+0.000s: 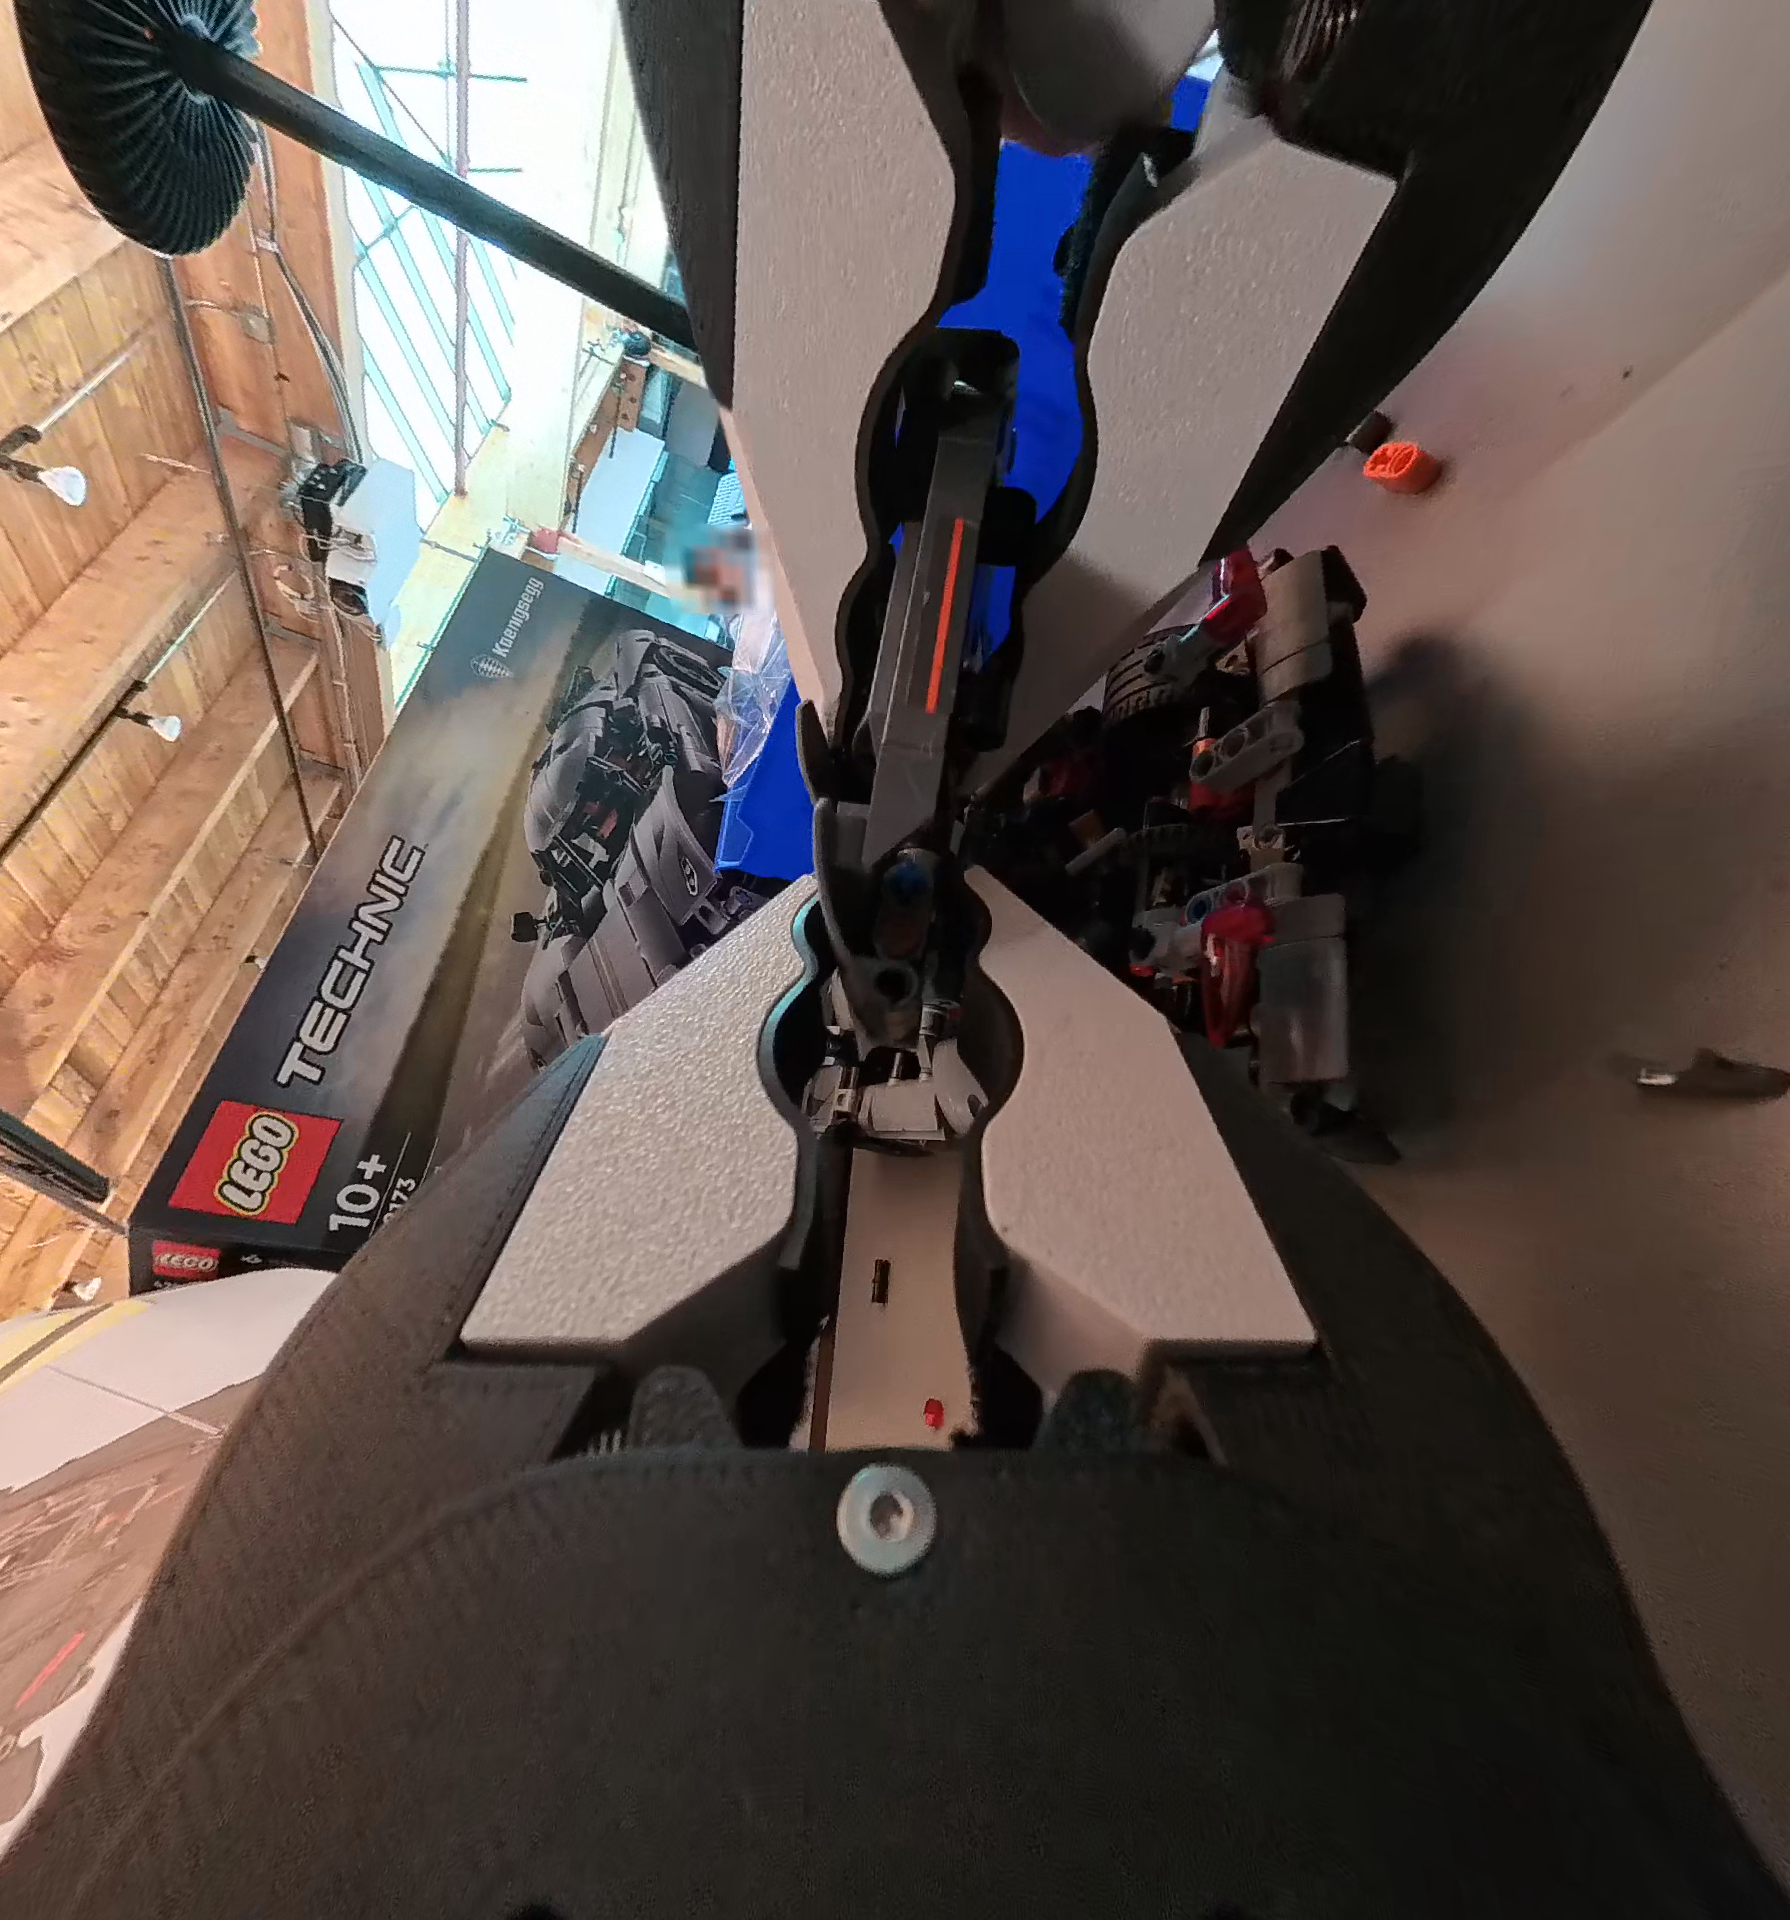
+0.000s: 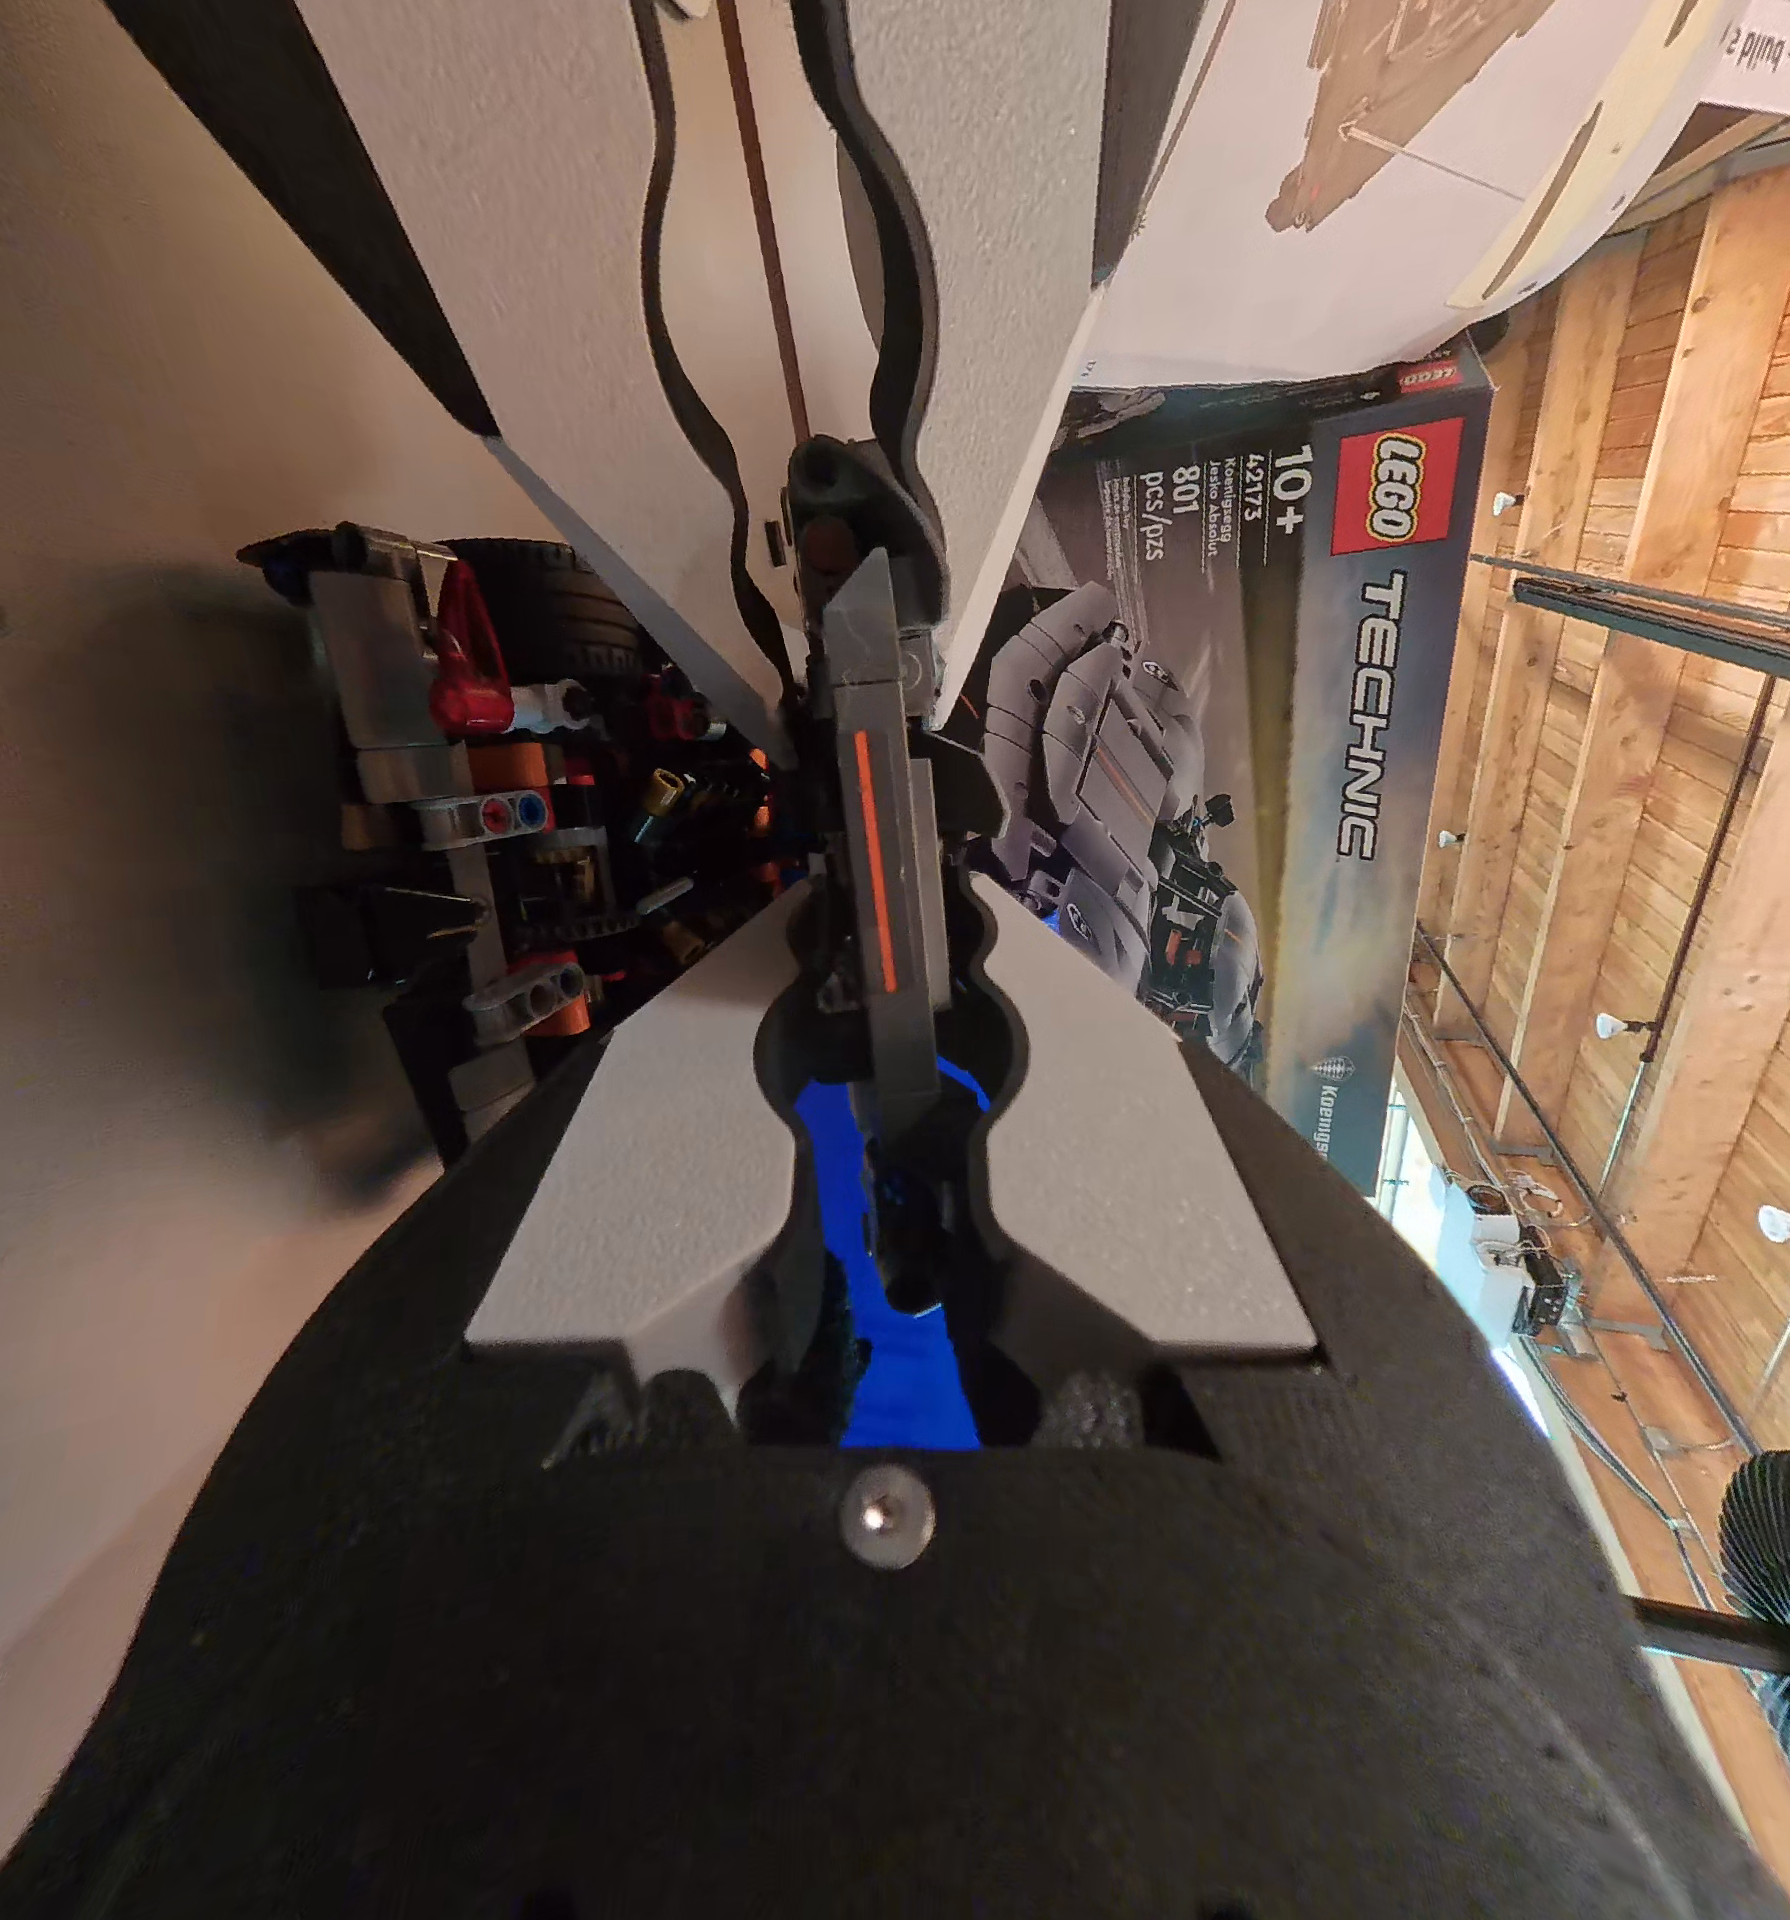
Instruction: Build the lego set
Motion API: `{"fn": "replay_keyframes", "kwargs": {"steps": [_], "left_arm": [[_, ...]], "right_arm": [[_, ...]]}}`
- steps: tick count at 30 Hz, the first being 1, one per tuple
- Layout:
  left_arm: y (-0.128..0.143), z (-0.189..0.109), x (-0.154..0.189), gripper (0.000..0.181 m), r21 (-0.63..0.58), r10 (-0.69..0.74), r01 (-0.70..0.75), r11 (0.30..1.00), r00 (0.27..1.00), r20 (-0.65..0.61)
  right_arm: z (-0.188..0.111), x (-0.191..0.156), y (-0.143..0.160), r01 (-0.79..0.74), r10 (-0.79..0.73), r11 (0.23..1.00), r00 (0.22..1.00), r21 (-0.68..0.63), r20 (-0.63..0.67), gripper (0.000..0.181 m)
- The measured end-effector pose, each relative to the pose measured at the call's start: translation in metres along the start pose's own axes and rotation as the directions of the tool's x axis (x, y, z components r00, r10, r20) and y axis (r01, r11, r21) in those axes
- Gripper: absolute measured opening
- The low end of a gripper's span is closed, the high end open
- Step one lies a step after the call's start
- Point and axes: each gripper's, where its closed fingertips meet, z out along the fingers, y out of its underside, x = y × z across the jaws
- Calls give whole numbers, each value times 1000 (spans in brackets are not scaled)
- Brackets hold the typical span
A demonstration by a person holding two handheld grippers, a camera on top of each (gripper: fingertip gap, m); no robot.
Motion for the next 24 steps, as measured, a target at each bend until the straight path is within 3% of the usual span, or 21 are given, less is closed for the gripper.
{"fn": "replay_keyframes", "kwargs": {"steps": [13,24], "left_arm": [[3,2,1,17,-54,86,-85,995,996,21],[4,6,2,17,-79,71,-70,994,997,10]], "right_arm": [[3,-4,3,7,-7,1000,1000,-15,24,25],[5,-2,6,-3,3,1000,1000,-6,14,20]]}}
